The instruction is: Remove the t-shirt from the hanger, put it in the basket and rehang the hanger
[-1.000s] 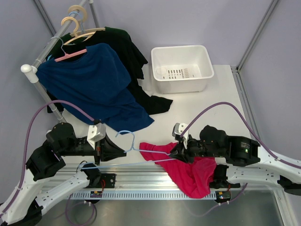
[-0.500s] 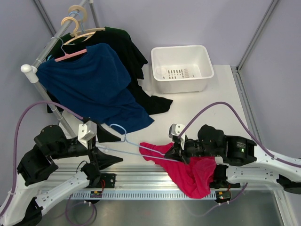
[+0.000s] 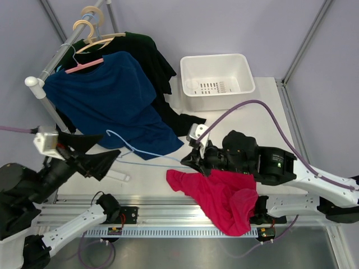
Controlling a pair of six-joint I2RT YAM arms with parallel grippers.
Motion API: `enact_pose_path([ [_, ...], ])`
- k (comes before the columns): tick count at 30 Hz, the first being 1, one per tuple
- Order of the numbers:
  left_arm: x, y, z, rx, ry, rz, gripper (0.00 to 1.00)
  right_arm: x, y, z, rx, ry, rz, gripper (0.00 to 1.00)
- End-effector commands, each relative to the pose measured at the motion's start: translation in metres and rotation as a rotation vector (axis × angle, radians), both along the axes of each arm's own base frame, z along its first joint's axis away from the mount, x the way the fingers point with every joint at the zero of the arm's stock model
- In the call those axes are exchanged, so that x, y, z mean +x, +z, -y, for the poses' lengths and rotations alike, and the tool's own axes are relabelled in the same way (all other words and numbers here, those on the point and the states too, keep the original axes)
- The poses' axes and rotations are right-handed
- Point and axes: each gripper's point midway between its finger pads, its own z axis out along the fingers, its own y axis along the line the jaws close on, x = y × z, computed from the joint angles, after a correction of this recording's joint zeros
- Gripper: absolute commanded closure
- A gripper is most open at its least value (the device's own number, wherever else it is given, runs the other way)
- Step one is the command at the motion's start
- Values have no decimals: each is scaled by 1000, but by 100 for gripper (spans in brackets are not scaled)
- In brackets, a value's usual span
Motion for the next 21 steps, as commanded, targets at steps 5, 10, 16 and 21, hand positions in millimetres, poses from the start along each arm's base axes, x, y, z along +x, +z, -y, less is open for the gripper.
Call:
enact_pose_path([
  [5, -25, 75, -73, -393, 186, 122, 1, 55, 54, -38, 98, -184, 179, 100],
  [10, -36, 85, -81, -422, 172, 153, 1, 66, 63, -55, 166, -198, 191, 100],
  [16, -23, 53, -52, -291, 121, 109, 1, 71, 49, -58, 234, -211, 184, 100],
  [21, -3, 29, -30, -186, 118, 55, 1, 76, 55, -47, 345, -222, 168, 100],
])
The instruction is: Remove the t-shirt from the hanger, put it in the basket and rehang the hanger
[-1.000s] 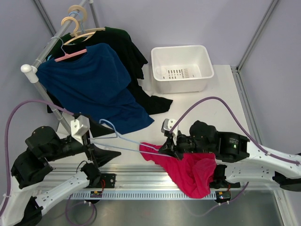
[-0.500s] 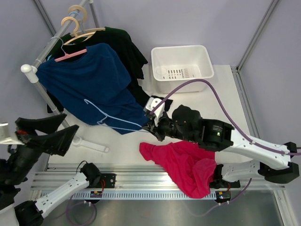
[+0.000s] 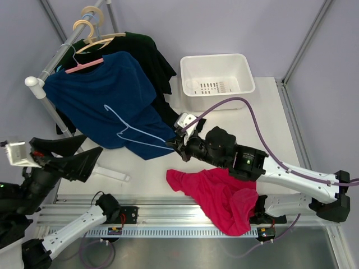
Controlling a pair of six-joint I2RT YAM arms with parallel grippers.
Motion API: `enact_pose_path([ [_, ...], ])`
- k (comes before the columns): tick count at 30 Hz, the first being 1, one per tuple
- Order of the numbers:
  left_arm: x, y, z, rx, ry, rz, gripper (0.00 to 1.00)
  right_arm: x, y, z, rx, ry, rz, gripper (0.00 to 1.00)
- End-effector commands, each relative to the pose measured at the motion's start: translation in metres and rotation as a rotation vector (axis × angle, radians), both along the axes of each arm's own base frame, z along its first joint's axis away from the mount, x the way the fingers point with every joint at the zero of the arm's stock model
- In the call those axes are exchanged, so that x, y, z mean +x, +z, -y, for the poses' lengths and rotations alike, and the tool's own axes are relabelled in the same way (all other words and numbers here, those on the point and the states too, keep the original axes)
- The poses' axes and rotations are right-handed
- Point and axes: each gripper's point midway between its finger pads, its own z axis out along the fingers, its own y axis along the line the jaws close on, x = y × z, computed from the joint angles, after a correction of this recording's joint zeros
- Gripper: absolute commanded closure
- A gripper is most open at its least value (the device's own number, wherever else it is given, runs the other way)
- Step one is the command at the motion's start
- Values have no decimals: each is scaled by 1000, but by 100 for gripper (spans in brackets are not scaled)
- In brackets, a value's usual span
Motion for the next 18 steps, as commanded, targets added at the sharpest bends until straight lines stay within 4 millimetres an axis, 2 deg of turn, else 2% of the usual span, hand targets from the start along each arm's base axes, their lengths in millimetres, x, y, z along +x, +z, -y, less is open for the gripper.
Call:
enact_pose_path([
  [1, 9, -7, 17, 57, -35, -16, 1, 5, 62, 12, 249, -17, 60, 100],
  [9, -20, 16, 15, -47, -141, 17, 1, 0, 81, 32, 369, -9, 84, 100],
  [10, -22, 19, 13, -54, -139, 26, 1, -3, 90, 36, 414, -5, 81, 100],
  [11, -23, 19, 11, -57, -137, 25, 1, -3, 87, 37, 422, -6, 73, 100],
  [15, -26, 22, 3, -76, -117, 37, 1, -7, 101, 45, 497, 4, 95, 100],
  [16, -28, 23, 2, -79, -120, 43, 1, -10, 112, 48, 548, 15, 116, 100],
  [18, -32, 26, 4, -79, -145, 50, 1, -13, 113, 47, 586, 34, 121, 100],
])
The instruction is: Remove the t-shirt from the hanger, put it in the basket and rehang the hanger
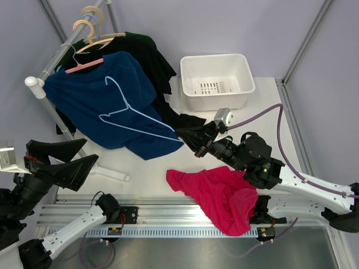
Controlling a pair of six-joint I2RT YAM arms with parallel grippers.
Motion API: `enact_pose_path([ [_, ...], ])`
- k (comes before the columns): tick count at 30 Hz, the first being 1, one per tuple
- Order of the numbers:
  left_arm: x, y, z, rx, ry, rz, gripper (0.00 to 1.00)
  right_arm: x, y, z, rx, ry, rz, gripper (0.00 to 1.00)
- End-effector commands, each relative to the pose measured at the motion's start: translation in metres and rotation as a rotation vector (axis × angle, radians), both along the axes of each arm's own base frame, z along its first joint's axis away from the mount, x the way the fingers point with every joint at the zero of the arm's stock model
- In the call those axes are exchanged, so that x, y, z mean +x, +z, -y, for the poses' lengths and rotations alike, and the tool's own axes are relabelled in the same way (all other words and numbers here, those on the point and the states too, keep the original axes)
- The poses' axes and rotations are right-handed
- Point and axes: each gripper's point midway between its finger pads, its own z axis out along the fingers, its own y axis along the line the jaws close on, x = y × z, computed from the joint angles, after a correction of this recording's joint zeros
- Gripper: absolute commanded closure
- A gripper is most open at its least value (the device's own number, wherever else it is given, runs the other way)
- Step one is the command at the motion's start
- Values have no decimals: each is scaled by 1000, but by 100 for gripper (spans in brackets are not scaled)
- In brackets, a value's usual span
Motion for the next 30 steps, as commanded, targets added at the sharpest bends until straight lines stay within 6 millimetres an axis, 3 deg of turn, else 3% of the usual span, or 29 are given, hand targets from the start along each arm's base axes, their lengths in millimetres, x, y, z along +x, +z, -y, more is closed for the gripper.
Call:
enact_pose_path([
  [1, -17, 20, -2, -51, -60, 56, 1, -6, 44, 9, 205, 29, 67, 100],
  [8, -55, 34, 12, -48, -255, 162, 1, -5, 78, -10, 286, 76, 114, 100],
  [12, -75, 58, -3, -121, -276, 249, 1, 0, 88, -34, 278, 118, 120, 100],
  [13, -80, 68, -9, -159, -272, 279, 1, -2, 98, -36, 292, 131, 128, 100],
  [19, -102, 101, -40, -328, -246, 369, 1, 7, 106, -63, 304, 149, 138, 100],
  [20, -105, 103, -43, -335, -245, 381, 1, 8, 109, -65, 302, 143, 142, 100],
  [21, -108, 105, -45, -340, -247, 389, 1, 15, 99, -76, 267, 136, 130, 100],
  [25, -119, 105, -52, -349, -259, 417, 1, 28, 107, -87, 259, 120, 142, 100],
  [26, -120, 105, -54, -354, -257, 421, 1, 37, 99, -95, 236, 112, 130, 100],
  [30, -126, 103, -60, -355, -244, 447, 1, 47, 107, -107, 228, 108, 158, 100],
])
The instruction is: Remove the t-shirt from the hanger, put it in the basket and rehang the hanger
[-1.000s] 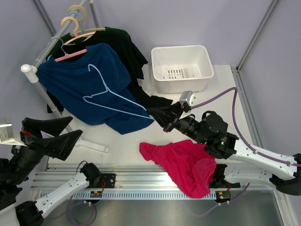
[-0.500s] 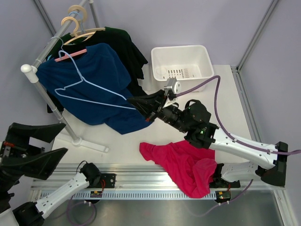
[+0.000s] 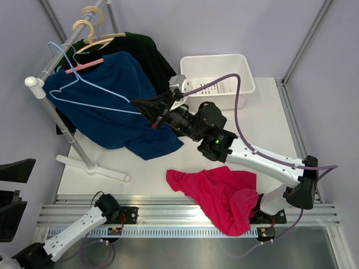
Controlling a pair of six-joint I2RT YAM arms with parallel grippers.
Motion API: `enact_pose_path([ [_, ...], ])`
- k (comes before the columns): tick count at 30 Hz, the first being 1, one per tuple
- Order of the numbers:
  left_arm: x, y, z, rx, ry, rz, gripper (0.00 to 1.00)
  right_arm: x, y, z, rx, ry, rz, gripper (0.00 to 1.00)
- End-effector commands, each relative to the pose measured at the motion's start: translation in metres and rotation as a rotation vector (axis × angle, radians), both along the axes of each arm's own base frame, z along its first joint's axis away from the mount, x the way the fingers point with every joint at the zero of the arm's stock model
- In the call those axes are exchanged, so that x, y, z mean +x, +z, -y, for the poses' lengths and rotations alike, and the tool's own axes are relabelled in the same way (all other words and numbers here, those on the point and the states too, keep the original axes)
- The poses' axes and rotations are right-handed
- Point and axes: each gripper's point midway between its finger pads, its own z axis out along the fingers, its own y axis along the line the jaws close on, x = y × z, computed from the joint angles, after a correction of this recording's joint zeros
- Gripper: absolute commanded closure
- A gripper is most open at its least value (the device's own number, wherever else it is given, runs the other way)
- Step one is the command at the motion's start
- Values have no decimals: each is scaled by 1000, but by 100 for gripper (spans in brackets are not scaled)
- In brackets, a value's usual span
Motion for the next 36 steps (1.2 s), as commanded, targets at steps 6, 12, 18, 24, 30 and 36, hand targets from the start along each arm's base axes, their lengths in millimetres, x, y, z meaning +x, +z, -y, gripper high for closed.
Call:
enact_pose_path([
  [6, -23, 2, -11, -27, -9, 80, 1, 24, 34, -20, 51, 22, 64, 100],
  [12, -19, -8, -7, -3, 23, 86, 1, 45, 20, -45, 52, 71, 26, 100],
  [18, -6, -20, -5, 24, 75, 61, 1, 62, -16, -77, 15, 125, -21, 100],
  [24, -1, -27, -4, 54, 107, 66, 1, 78, -44, -85, 4, 113, -62, 100],
  [30, 15, -36, 6, 102, 134, 41, 1, 89, -62, -71, -21, 59, -120, 64],
  [36, 62, -55, 48, 222, 138, -62, 1, 79, -41, -6, -44, -61, -136, 17],
])
